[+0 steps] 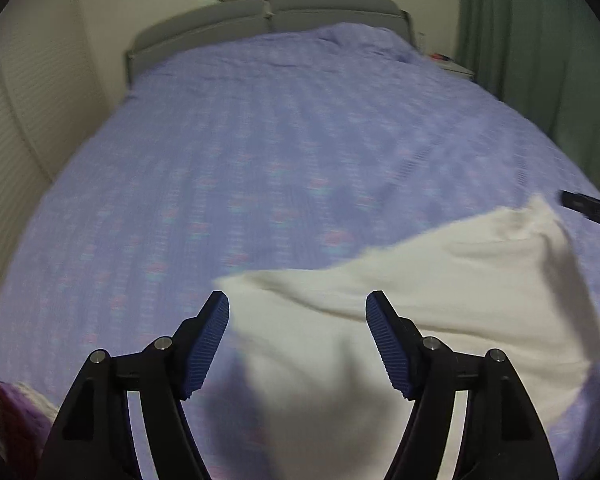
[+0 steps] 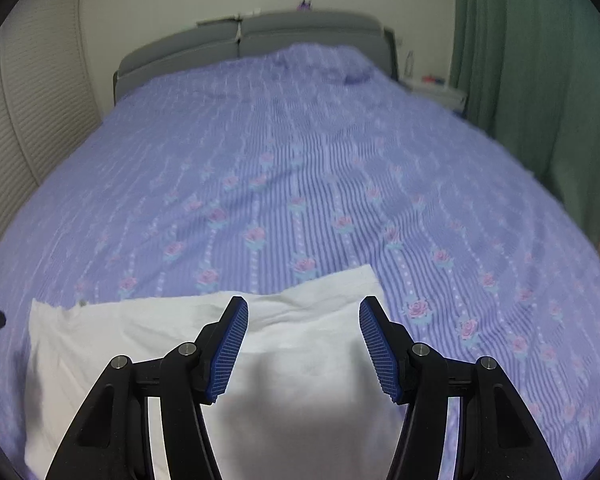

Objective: Fold small clothes

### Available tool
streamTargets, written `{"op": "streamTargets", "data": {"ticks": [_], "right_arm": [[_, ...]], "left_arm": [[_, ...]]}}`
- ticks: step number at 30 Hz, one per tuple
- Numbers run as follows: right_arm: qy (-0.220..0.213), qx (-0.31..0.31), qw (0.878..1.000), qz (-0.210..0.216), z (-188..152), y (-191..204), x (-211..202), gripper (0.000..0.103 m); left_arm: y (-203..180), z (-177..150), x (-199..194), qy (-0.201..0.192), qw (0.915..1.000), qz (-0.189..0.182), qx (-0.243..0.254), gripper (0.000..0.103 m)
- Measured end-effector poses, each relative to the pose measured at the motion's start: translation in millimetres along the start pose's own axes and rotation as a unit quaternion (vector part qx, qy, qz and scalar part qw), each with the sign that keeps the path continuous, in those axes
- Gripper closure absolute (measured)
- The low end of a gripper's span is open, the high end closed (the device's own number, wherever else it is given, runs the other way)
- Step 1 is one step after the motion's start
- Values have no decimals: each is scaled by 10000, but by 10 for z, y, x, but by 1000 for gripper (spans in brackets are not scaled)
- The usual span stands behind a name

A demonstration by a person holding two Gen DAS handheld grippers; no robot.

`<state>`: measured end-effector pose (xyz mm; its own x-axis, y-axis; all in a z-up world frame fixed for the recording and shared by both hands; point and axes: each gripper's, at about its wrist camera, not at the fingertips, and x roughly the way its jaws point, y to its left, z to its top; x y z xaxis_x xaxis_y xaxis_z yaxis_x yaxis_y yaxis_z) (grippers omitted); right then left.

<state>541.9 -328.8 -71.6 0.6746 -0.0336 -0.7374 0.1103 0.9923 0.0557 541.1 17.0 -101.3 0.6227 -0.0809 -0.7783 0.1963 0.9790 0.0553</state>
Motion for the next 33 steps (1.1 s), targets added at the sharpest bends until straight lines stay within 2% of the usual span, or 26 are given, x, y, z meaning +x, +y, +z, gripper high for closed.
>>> {"op": "streamTargets", "data": {"ticks": [3, 5, 12, 15, 17, 18, 19, 20, 21, 24, 27, 30, 32, 33], "right_arm": [[132, 253, 9987, 423, 17, -255, 157, 44], [154, 336, 9980, 513, -9, -374, 230, 44], [395, -379, 9978, 361, -152, -476, 536, 44], [444, -304, 9980, 321, -79, -501, 684, 44], [604, -114, 9976, 321, -9, -539, 836, 44], [724, -14, 9967, 362, 14, -554, 927, 49], [821, 13, 9961, 321, 19, -552, 989, 77], [903, -12, 9953, 358, 28, -533, 1032, 93], [938, -68, 9949, 374, 37, -501, 1039, 95], [536, -268, 9981, -160, 90, -419, 893, 95], [201, -140, 9986, -461, 205, -440, 748, 96], [264, -475, 9950, -839, 324, -362, 834, 95], [384, -589, 9864, -1486, 352, -347, 903, 95], [412, -553, 9843, -1626, 363, -363, 912, 94]], "left_arm": [[-293, -35, 94, 110, 9994, -284, 188, 32], [-438, -145, 137, 78, 9988, -381, 302, 32], [-631, -279, 300, 139, 9973, -489, 528, 32], [-591, -282, 330, 137, 9979, -509, 366, 32], [-557, -267, 353, 126, 9989, -398, 200, 32], [-563, -246, 387, 138, 9992, -337, 158, 32], [-542, -245, 394, 135, 9993, -330, 146, 32], [-527, -246, 396, 128, 9993, -335, 135, 32], [-516, -244, 396, 110, 9994, -321, 99, 32], [-463, -264, 385, 50, 9996, -269, -55, 32], [-395, -272, 384, 64, 9994, -265, -236, 32], [-388, -300, 387, 161, 9993, -128, -320, 32], [-403, -325, 359, 177, 9995, 36, -245, 32], [-416, -344, 312, 144, 9996, 165, -168, 32]]}}
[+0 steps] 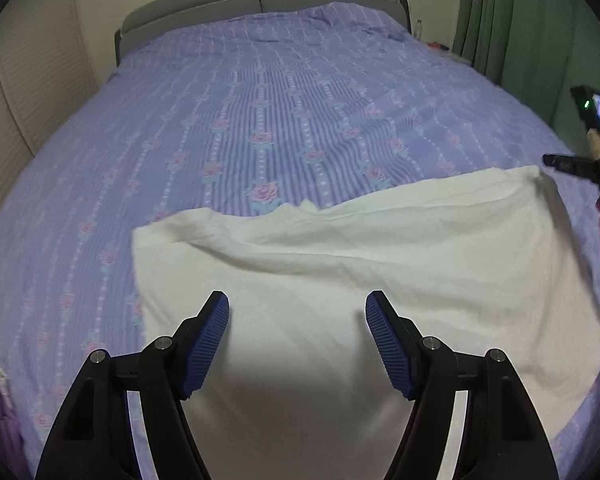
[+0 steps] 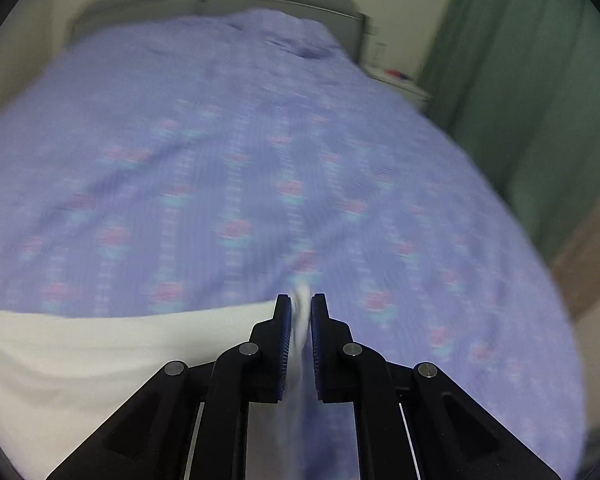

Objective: Fold small clothes

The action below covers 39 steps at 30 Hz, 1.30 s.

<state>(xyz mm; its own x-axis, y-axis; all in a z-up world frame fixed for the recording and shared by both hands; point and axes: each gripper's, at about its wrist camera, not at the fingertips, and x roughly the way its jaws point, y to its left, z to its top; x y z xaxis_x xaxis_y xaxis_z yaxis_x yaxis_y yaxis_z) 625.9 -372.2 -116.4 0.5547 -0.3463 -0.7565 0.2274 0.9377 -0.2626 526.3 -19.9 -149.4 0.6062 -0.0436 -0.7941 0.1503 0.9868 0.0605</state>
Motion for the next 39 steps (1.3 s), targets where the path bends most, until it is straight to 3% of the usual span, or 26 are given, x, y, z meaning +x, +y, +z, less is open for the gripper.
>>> {"op": "streamTargets", "data": {"ticks": [2, 4, 7, 10, 13, 15, 18, 20, 23, 25, 29, 33, 36, 39], "right_arm": [[-7, 198, 9997, 135, -36, -97, -99, 80], [-188, 354, 9985, 361, -146, -185, -356, 55], [-643, 311, 9959, 551, -456, -295, -943, 33], [-1044, 245, 9940, 218, -904, -413, -1482, 22], [-1129, 358, 9929, 96, -1391, -480, -1848, 20], [-1141, 386, 9925, 228, -1714, -462, -2044, 20], [-1018, 694, 9923, 121, -2105, -443, -2237, 20], [-836, 959, 9908, 455, -2361, -431, -2347, 20], [-726, 1072, 9887, 753, -2700, -316, -2510, 20], [-706, 909, 9900, 820, -2816, -194, -2545, 20], [-631, 530, 9923, 923, -2951, 85, -2622, 20], [-525, 354, 9906, 1211, -2967, 331, -2675, 20], [-545, 250, 9900, 1277, -2922, 461, -2690, 20], [-553, 224, 9883, 1406, -2835, 566, -2665, 20]], "left_arm": [[-4, -33, -119, -138, 9998, 129, 56, 32], [46, -100, -301, -282, 9994, 214, -11, 32], [180, -291, -580, -444, 9984, 173, -312, 27], [248, -590, -807, -505, 9974, 211, -472, 25], [216, -995, -1020, -530, 9968, 414, -428, 25], [230, -1286, -1141, -494, 9968, 303, -546, 25], [396, -1668, -1250, -407, 9931, 122, -1095, 25], [508, -1862, -1274, -401, 9888, -17, -1435, 25], [656, -2117, -1221, -230, 9789, -493, -1972, 25], [727, -2260, -1160, -102, 9659, -1010, -2383, 25], [813, -2329, -951, 0, 9366, -1747, -3039, 26], [809, -2257, -803, -113, 9256, -1913, -3265, 29], [813, -2162, -736, -184, 9098, -2220, -3503, 31], [762, -2060, -677, -145, 9069, -2264, -3550, 32]]}}
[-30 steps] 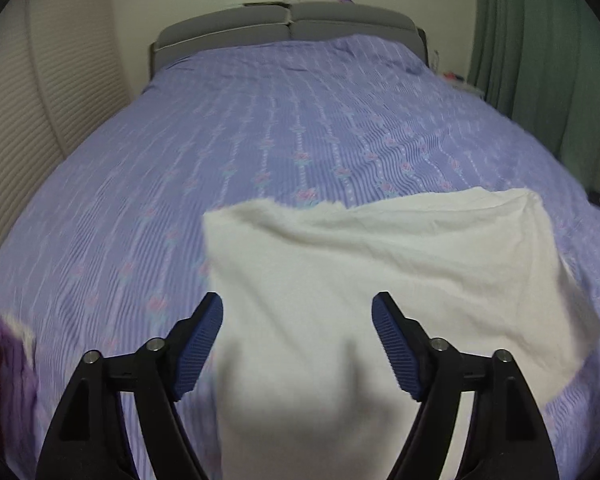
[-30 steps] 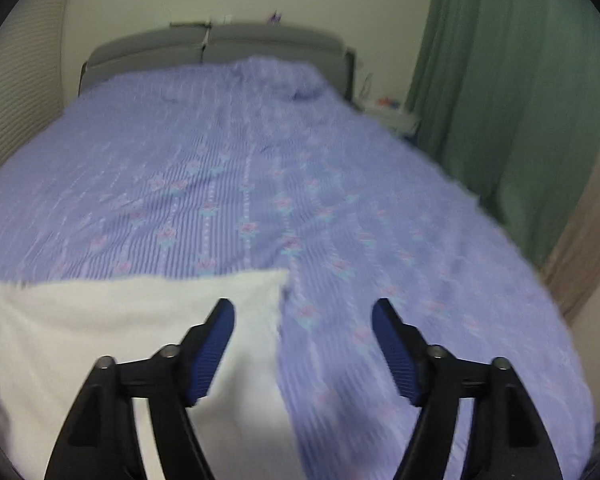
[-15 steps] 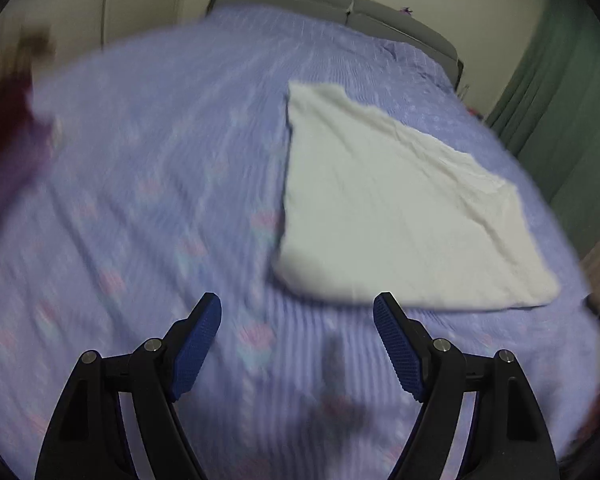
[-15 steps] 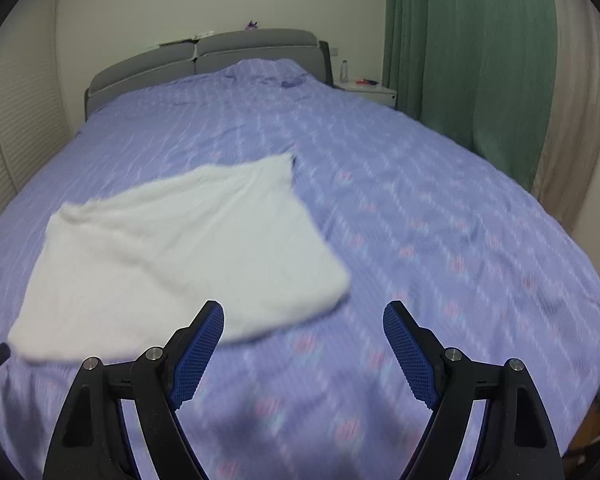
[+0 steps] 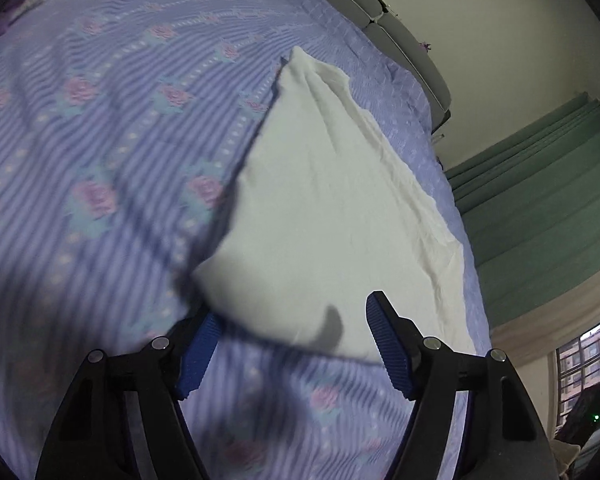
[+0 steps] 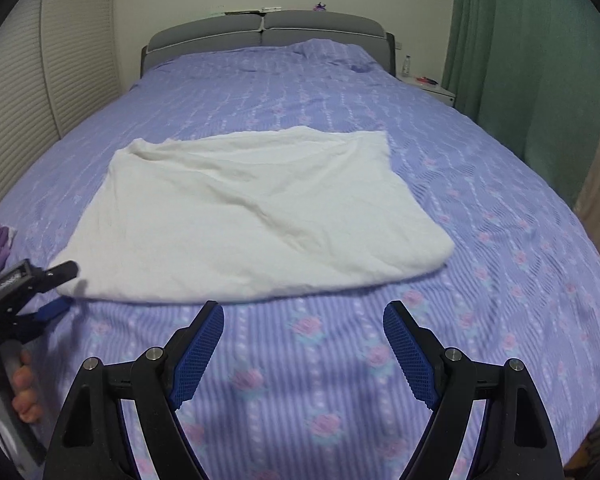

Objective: Fold small clothes

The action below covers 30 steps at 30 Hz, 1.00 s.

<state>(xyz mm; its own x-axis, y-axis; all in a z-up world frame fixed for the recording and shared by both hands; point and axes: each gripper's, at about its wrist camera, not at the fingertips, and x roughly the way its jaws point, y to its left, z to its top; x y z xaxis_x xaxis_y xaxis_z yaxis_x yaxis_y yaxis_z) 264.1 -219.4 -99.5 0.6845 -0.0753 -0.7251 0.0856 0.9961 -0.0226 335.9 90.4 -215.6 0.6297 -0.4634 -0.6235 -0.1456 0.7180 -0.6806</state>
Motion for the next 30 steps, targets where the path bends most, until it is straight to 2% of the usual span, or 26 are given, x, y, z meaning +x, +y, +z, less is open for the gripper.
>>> {"op": "streamTargets", "data": {"ticks": [3, 6, 9, 10, 11, 12, 14, 17, 18, 20, 21, 25, 28, 30], "right_arm": [[-25, 56, 9995, 319, 126, 68, 103, 20], [16, 129, 9985, 529, 308, 129, 272, 20], [115, 243, 9971, 718, 465, 185, 451, 20], [156, 273, 9967, 752, 495, 207, 496, 21], [183, 292, 9964, 776, 521, 230, 532, 21], [186, 299, 9961, 813, 547, 259, 568, 21], [203, 280, 9959, 831, 566, 304, 604, 21], [202, 177, 9964, 806, 579, 341, 641, 21], [199, 155, 9965, 796, 586, 334, 640, 21], [194, 130, 9968, 764, 594, 291, 634, 21], [187, 141, 9971, 730, 594, 231, 616, 21], [118, 228, 9978, 603, 524, -80, 478, 21], [92, 363, 9980, 514, 380, -402, 334, 21], [31, 534, 9980, 350, 241, -692, 203, 21]], "left_arm": [[-40, 57, 98, -64, 10000, -50, -25, 36], [-40, 118, 236, -4, 9996, -46, -293, 41], [-143, 161, 332, -20, 9999, 69, -132, 41], [-189, 181, 361, -20, 9999, 170, -14, 53], [-219, 201, 384, 4, 9996, 279, 48, 77], [-239, 226, 397, 68, 9995, 298, 70, 84], [-272, 265, 341, 62, 9997, 204, 68, 87], [-466, 297, 102, -334, 9966, 619, 429, 87], [-632, 324, 64, -394, 9921, 890, 789, 87], [-927, 340, 39, -470, 9834, 1096, 1369, 88], [-1182, 351, 63, -454, 9738, 1291, 1816, 88], [-1918, 337, 276, -165, 9490, 1396, 2821, 89], [-2537, 280, 670, 104, 9188, 1589, 3611, 89], [-2900, 165, 945, 273, 9051, 1579, 3939, 89]]}}
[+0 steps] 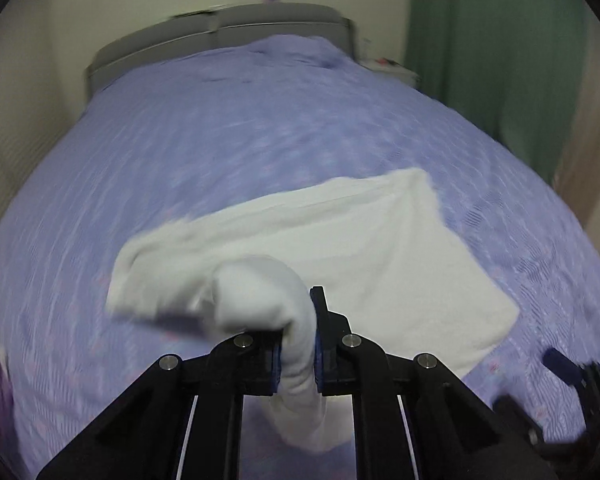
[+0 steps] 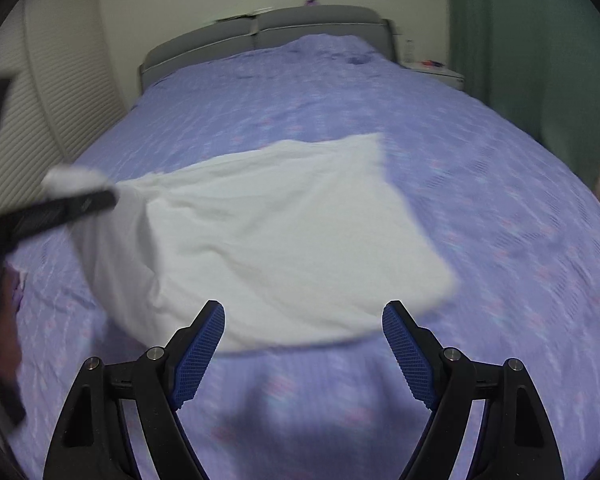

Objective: Fold small clothes

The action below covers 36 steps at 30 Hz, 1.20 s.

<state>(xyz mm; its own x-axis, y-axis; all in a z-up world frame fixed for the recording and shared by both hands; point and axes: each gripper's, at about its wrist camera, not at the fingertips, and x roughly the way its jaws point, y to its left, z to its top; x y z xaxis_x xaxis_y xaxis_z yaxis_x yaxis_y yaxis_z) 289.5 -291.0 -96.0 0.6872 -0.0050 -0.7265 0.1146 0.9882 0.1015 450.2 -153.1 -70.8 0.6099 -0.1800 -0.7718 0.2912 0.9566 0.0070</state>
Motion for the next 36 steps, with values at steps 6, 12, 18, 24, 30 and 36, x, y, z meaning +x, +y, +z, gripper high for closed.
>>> {"op": "streamTargets", "data": {"ticks": [6, 12, 18, 24, 30, 36], "right_arm": [[-86, 652, 9969, -439, -281, -876, -281, 21], [-133, 1199, 9911, -569, -443, -1471, -425, 21], [-134, 1303, 9893, -646, -538, -1616, -449, 21], [-96, 1445, 9873, -646, -578, -1664, -427, 21], [-132, 1337, 9875, -826, -537, -1630, -473, 21], [-270, 885, 9932, -708, -400, -1472, -517, 21]], "left_arm": [[-1203, 135, 353, 432, 9964, -151, 715, 89], [-1781, -21, 745, 1012, 9908, -193, 874, 89], [-1908, -93, 769, 1045, 9904, -252, 871, 89], [-2077, -152, 690, 1139, 9823, -995, 1105, 83], [-1869, -127, -27, 460, 9771, -1843, 960, 55], [-1004, -303, -714, -659, 9899, -775, 987, 32]]}}
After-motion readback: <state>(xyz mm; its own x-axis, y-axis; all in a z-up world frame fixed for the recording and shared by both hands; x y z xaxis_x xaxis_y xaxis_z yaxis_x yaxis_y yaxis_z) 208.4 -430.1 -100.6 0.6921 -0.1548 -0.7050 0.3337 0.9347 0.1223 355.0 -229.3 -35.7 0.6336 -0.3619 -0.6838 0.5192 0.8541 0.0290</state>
